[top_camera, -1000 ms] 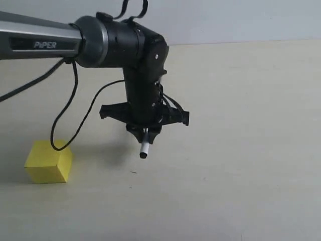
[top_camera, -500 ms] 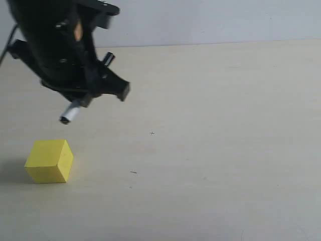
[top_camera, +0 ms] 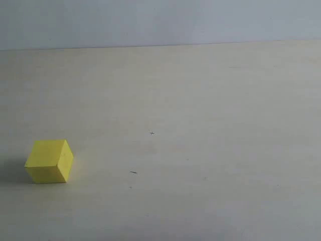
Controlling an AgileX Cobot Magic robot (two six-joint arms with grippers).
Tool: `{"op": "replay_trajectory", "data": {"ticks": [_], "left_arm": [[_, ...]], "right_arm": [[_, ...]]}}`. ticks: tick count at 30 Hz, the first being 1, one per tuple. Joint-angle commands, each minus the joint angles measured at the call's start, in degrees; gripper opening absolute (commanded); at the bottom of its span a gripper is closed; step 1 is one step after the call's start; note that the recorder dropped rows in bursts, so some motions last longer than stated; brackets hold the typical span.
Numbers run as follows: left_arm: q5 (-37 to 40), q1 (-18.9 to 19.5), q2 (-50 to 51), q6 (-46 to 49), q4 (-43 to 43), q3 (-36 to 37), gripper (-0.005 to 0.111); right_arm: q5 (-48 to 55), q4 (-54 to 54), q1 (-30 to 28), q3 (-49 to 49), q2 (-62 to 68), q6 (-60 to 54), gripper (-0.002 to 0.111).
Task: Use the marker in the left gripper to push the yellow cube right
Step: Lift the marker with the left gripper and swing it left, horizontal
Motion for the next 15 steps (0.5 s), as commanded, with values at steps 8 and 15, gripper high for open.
{"op": "replay_trajectory", "data": {"ticks": [8,15], "left_arm": [[-11.0,4.13,7.84,15.34,1.96,4.62,0.0],[-12.4,4.18,13.29,42.59,6.51,5.18,0.0]], "right_arm": [[-0.41,-0.49,-0.35,0.27,-0.33,-0.1,0.0],[-0.41,-0.49,-0.35,0.27,-0.33,-0.1,0.0]]}}
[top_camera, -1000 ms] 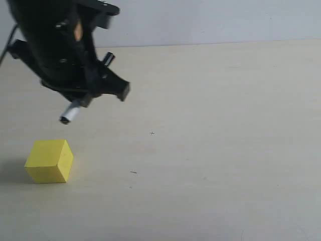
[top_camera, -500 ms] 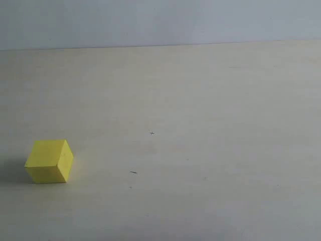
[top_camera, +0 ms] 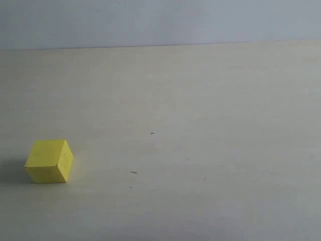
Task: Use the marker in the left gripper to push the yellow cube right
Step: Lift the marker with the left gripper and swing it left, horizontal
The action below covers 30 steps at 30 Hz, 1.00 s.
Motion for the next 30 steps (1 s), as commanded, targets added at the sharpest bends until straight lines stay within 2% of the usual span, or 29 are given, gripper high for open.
{"op": "replay_trajectory", "data": {"ticks": [1,3,5,9,14,18,21,25,30], "left_arm": [[-2.13,0.12,2.16,18.17,1.47,0.96,0.0],[-4.36,0.5,3.43,23.77,1.61,1.07,0.0],[-6.62,1.65,4.35,24.07,2.5,1.07,0.0],[-10.75,6.72,6.01,25.68,2.61,1.07,0.0],[-9.42,9.79,6.91,40.9,-2.57,1.61,0.0],[-14.84,11.63,6.91,50.06,-9.67,3.59,0.0],[-18.21,12.69,6.91,52.36,-12.77,5.3,0.0],[-18.61,14.62,7.59,54.52,-12.77,6.0,0.0],[-19.94,15.06,8.26,59.59,-10.0,6.0,0.0]], "right_arm": [[-0.41,-0.49,-0.35,0.27,-0.33,-0.1,0.0],[-0.41,-0.49,-0.35,0.27,-0.33,-0.1,0.0],[-0.41,-0.49,-0.35,0.27,-0.33,-0.1,0.0],[-0.41,-0.49,-0.35,0.27,-0.33,-0.1,0.0],[-0.41,-0.49,-0.35,0.27,-0.33,-0.1,0.0],[-0.41,-0.49,-0.35,0.27,-0.33,-0.1,0.0],[-0.41,-0.49,-0.35,0.27,-0.33,-0.1,0.0],[-0.41,-0.49,-0.35,0.27,-0.33,-0.1,0.0],[-0.41,-0.49,-0.35,0.27,-0.33,-0.1,0.0]]}}
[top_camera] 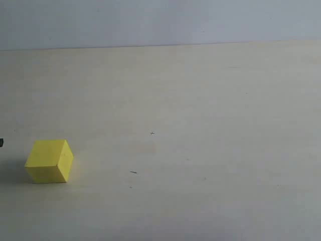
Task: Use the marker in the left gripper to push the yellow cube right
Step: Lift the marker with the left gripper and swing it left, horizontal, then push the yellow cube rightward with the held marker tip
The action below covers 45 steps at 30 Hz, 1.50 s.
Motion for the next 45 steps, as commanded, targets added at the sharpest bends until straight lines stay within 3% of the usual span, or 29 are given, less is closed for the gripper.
{"op": "replay_trajectory", "data": {"ticks": [1,13,27,33,40,45], "left_arm": [[-2.05,0.35,0.5,3.63,1.34,0.25,0.0],[-4.0,0.35,9.79,5.6,-5.72,0.25,0.0],[-3.37,2.19,10.0,5.74,-6.07,0.25,0.0],[0.0,-1.98,10.0,4.88,-6.36,0.25,0.0],[0.54,-13.96,10.0,1.22,-10.47,0.25,0.0],[4.14,-12.1,10.0,-13.27,1.49,0.25,0.0]], "right_arm": [[-0.41,-0.49,-0.35,0.27,-0.33,-0.1,0.0],[-0.41,-0.49,-0.35,0.27,-0.33,-0.1,0.0],[-0.41,-0.49,-0.35,0.27,-0.33,-0.1,0.0],[-0.41,-0.49,-0.35,0.27,-0.33,-0.1,0.0],[-0.41,-0.49,-0.35,0.27,-0.33,-0.1,0.0],[-0.41,-0.49,-0.35,0.27,-0.33,-0.1,0.0]]}}
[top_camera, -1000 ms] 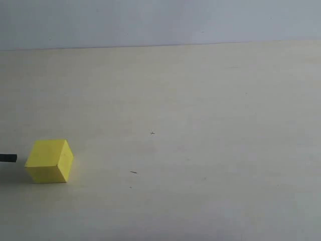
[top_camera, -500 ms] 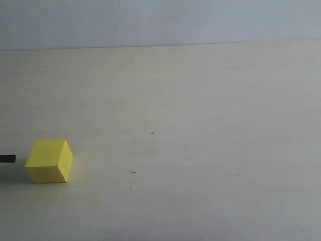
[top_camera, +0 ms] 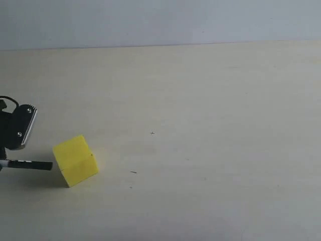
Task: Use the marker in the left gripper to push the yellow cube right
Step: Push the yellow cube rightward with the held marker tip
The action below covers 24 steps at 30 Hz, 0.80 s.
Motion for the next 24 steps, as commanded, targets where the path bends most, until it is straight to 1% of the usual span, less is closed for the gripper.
{"op": "replay_trajectory", "data": {"ticks": [1,3,6,9,12,13,15,17,19,21,23,24], "left_arm": [[4.32,2.25,-0.18,-10.86,9.07,0.25,0.0],[5.52,3.17,-0.18,-10.87,8.15,0.25,0.0],[5.09,3.39,-0.18,-10.87,3.43,0.25,0.0],[5.09,2.03,-0.18,-11.26,1.33,0.25,0.0],[3.51,-0.9,-0.18,-12.39,1.89,0.25,0.0],[2.15,-2.52,-0.06,-12.66,1.89,0.02,0.0],[-0.97,-6.45,0.63,-16.59,1.89,-0.98,0.0],[-1.93,-9.66,1.42,-20.47,1.89,-2.53,0.0],[0.62,-10.64,1.69,-21.55,3.48,-3.42,0.0],[4.27,-10.64,1.69,-23.42,8.09,-3.39,0.0],[8.3,-10.35,1.69,-27.81,14.78,-3.39,0.0],[9.34,-9.89,1.69,-29.29,16.8,-3.39,0.0]], "right_arm": [[-0.41,-0.49,-0.35,0.27,-0.33,-0.1,0.0],[-0.41,-0.49,-0.35,0.27,-0.33,-0.1,0.0],[-0.41,-0.49,-0.35,0.27,-0.33,-0.1,0.0],[-0.41,-0.49,-0.35,0.27,-0.33,-0.1,0.0],[-0.41,-0.49,-0.35,0.27,-0.33,-0.1,0.0],[-0.41,-0.49,-0.35,0.27,-0.33,-0.1,0.0],[-0.41,-0.49,-0.35,0.27,-0.33,-0.1,0.0],[-0.41,-0.49,-0.35,0.27,-0.33,-0.1,0.0],[-0.41,-0.49,-0.35,0.27,-0.33,-0.1,0.0],[-0.41,-0.49,-0.35,0.27,-0.33,-0.1,0.0],[-0.41,-0.49,-0.35,0.27,-0.33,-0.1,0.0],[-0.41,-0.49,-0.35,0.27,-0.33,-0.1,0.0]]}}
